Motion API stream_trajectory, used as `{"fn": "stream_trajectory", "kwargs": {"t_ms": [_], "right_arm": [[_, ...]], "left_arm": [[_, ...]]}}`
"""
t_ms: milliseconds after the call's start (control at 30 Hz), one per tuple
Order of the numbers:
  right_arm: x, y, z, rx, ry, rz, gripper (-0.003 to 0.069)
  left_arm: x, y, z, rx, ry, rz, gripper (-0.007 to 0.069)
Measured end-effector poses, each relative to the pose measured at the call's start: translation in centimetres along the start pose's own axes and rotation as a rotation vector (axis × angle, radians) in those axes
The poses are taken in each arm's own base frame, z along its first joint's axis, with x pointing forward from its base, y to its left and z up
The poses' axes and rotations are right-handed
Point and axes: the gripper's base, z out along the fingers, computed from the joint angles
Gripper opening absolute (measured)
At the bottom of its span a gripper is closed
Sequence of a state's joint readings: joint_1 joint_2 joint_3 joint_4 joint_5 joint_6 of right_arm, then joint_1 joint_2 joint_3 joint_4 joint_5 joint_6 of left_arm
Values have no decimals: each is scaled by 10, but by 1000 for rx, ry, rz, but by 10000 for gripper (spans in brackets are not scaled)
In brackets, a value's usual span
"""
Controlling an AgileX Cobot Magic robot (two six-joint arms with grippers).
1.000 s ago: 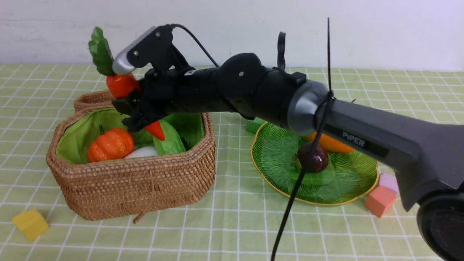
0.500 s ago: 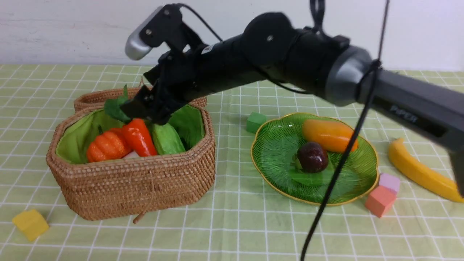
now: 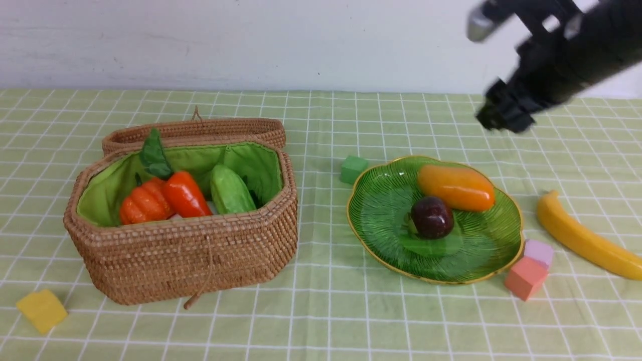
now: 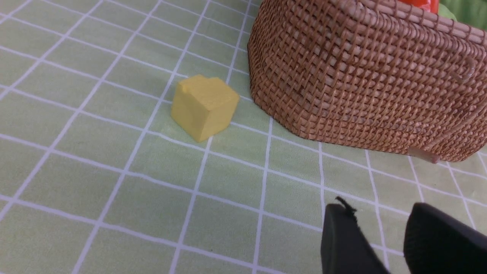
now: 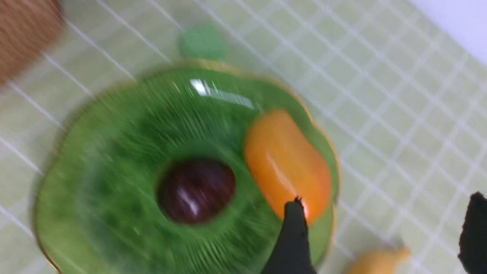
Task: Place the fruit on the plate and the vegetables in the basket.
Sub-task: Use the right arm to grab a banana and put it into the right plate
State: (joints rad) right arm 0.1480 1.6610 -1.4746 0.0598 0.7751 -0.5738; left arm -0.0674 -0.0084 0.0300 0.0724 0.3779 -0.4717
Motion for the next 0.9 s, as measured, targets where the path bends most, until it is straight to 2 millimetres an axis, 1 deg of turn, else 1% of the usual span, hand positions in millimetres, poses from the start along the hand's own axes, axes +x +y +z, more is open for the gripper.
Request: {"fn": "stream_trajectory", "kwargs": {"t_ms": [67,100,133,200,267,300,333,400,533,600,800,867,900], "right_arm": [[34,-11,13,10,90,36,543],[44,-15,17,11,119,51,543],[60,-21,22,9,161,82,543],[85,-34,30,8,232,157,543],[101,-45,38,12,276,229,543],[104,-47,39,13,283,240,543],[113,-54,46,14,307,268,543],[121,-56,55,1,331,265,543],[128,-54,73,-35,364,241,543],[133,-53,85,-48,380,236,543],[146,-55,118,-25,388,192,540],[151,-54,127,-37,401,190,513],[150,-55,128,-39,401,181,489]], "left_arm": [[0,0,0,0,0,0,238],[0,0,0,0,0,0,238],[0,0,0,0,0,0,238],[0,0,0,0,0,0,238],[0,0,0,0,0,0,238],[0,0,0,0,0,0,238],[0,0,0,0,0,0,238],[0,0,0,0,0,0,238],[0,0,0,0,0,0,238],[0,0,0,0,0,0,238],[0,0,0,0,0,0,238],[0,0,0,0,0,0,238],[0,0,0,0,0,0,238]]}}
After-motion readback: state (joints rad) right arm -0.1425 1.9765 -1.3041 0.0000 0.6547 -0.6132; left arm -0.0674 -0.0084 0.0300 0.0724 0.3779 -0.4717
